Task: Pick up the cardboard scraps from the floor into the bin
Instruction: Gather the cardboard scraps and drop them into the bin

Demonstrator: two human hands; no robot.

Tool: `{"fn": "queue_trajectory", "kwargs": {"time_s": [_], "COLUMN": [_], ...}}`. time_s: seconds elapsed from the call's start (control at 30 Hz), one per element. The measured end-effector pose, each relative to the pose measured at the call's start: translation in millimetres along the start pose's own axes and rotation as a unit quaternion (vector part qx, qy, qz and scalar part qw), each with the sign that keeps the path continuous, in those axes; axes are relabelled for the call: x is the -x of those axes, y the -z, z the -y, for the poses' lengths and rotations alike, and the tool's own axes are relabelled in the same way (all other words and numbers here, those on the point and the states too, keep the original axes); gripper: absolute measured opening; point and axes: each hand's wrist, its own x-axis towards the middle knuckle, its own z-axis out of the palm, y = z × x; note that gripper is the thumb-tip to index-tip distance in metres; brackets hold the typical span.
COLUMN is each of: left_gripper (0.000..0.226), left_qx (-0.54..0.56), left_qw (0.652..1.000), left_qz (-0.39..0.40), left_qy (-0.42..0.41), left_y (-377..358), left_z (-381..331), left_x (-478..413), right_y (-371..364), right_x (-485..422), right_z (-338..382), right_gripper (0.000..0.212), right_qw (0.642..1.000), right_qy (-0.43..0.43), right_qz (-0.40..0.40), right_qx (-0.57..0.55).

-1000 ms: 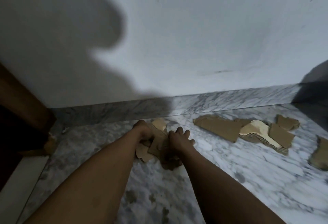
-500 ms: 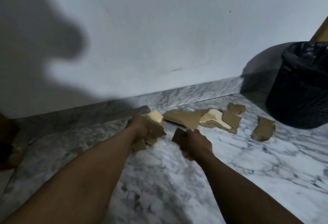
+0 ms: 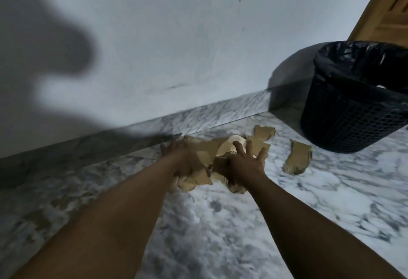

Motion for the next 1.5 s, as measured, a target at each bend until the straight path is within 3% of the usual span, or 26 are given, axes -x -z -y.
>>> {"fn": "queue_trajectory", "kwargs": {"time_s": [0.17,0.27,0.37,0.43,0.53,0.6,0.8,0.9,1.0,1.1,1.2,1.3,1.33,1.43,1.5], "left_gripper": [0.134,0.119,0.105,0.096,0.083,0.076,0.058,0.053,0.064,0.059,0.063,0.096,0.096,0.066,0.063], "left_qx": [-0.071,-0.121,-0.145,-0.149,-0.136,-0.116,0.044,0.11,0.2,0.242,0.217,0.174,0.16,0.144,0.134], "left_qw": [0.995,0.989,0.986,0.986,0.99,0.993,0.996,0.99,0.974,0.965,0.971,0.981,0.984,0.986,0.988], "left_qz": [0.063,0.08,0.075,0.063,0.036,-0.002,-0.065,-0.087,-0.1,-0.094,-0.099,-0.082,-0.073,-0.065,-0.05], "left_qy": [-0.034,-0.03,-0.033,-0.036,-0.028,-0.026,-0.042,-0.017,0.036,0.042,0.027,-0.007,-0.016,-0.046,-0.063], "left_y": [3.4,8.5,14.8,17.0,14.9,6.7,-17.9,-29.3,-37.8,-40.6,-39.2,-39.1,-37.8,-34.8,-33.2], "left_z": [5.0,-1.0,-7.4,-9.7,-11.7,-10.5,-3.5,-4.1,-5.7,-8.9,-17.7,-30.9,-37.3,-50.2,-60.9], "left_x": [-23.5,-20.0,-16.2,-13.8,-4.6,2.6,46.5,71.2,91.2,103.2,113.2,117.3,118.0,111.7,109.2], "right_y": [18.6,21.7,25.0,21.5,14.9,11.3,2.3,3.2,-1.0,-8.9,-13.5,-10.6,-8.5,-3.3,-2.4], "right_x": [-42.0,-55.4,-60.9,-59.3,-44.6,-30.7,16.1,43.5,68.9,85.2,97.9,105.0,106.7,107.4,106.2], "right_z": [-5.8,-6.9,-6.7,-5.0,-3.0,-3.8,-3.5,6.7,14.8,12.6,-0.3,-22.4,-30.9,-57.4,-75.5], "right_gripper": [0.06,0.073,0.062,0.058,0.075,0.076,0.079,0.063,0.038,0.037,0.049,0.068,0.065,0.028,0.021], "right_qw": [0.992,0.985,0.981,0.984,0.99,0.991,0.995,0.997,0.995,0.991,0.992,0.985,0.978,0.961,0.954], "right_qy": [0.003,-0.003,-0.011,0.009,0.026,0.021,0.024,0.058,0.085,0.088,0.063,-0.009,-0.042,-0.108,-0.121], "right_qz": [0.128,0.171,0.193,0.179,0.138,0.126,0.089,0.003,-0.049,-0.059,-0.062,-0.038,-0.03,-0.021,-0.003], "right_qx": [0.003,-0.009,-0.02,0.001,0.03,0.026,0.04,0.04,-0.024,-0.076,-0.09,-0.17,-0.2,-0.255,-0.273]}}
